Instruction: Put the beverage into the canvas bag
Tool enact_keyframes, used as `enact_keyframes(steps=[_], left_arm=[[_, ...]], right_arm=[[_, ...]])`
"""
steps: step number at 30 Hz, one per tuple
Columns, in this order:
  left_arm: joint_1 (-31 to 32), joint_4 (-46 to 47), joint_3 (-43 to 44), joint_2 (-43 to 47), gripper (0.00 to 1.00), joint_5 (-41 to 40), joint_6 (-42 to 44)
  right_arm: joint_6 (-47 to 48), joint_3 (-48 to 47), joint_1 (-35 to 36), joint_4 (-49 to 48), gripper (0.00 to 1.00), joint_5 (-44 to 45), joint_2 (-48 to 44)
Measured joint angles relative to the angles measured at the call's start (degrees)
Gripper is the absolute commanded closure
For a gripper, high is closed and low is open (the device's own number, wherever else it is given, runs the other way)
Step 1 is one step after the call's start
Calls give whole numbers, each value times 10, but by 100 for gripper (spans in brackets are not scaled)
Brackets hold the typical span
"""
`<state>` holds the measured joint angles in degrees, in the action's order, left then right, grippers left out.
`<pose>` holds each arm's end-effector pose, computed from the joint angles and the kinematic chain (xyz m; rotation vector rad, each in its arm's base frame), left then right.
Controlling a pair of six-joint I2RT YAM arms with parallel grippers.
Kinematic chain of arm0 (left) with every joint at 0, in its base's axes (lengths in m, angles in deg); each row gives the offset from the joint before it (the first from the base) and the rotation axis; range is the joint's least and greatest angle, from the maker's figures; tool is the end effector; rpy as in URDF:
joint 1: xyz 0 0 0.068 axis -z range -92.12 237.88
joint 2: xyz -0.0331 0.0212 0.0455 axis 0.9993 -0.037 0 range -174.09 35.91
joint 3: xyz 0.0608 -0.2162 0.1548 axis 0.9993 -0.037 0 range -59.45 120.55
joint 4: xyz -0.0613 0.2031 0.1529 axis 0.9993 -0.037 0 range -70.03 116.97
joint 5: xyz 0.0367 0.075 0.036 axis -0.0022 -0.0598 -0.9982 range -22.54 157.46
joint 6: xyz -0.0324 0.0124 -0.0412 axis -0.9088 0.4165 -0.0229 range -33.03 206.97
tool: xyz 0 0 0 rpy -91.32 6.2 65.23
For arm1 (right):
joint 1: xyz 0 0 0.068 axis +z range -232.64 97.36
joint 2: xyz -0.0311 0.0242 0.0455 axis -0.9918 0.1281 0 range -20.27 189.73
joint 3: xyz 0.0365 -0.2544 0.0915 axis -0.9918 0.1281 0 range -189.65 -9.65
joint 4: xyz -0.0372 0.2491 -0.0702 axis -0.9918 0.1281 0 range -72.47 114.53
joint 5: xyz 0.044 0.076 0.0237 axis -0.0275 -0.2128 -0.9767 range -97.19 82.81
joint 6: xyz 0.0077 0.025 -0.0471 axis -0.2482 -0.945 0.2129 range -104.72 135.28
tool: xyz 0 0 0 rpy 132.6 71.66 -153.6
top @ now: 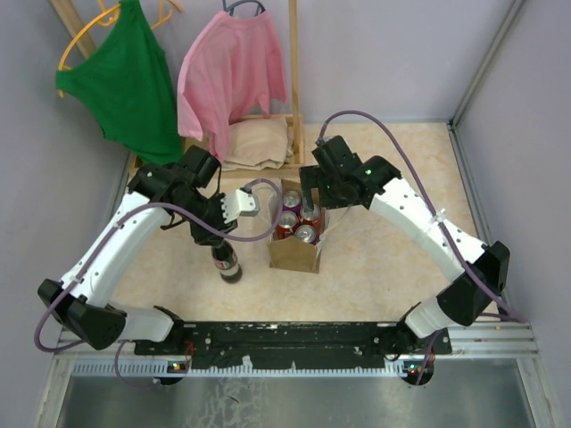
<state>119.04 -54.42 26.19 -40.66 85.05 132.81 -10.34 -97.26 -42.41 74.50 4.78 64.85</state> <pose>0.1861 -0.1251 0.3653 1.7796 2.1299 -0.3705 0.2361 0.1902 0.3586 -0.2348 2.4940 0.2156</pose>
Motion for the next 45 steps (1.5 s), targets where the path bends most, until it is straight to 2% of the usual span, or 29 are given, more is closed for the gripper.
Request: enact_keyframes(steps=[18, 34, 45], left_arm=[[0, 14, 29, -3, 100, -12, -32], [0, 80, 78, -32, 100, -63, -91], [0, 122, 158, -94, 100, -111, -141]], right_arm=[[0, 7, 0, -4, 1, 0, -2], [0, 11, 0, -7, 1, -1, -3], [0, 26, 0, -16, 1, -7, -7]])
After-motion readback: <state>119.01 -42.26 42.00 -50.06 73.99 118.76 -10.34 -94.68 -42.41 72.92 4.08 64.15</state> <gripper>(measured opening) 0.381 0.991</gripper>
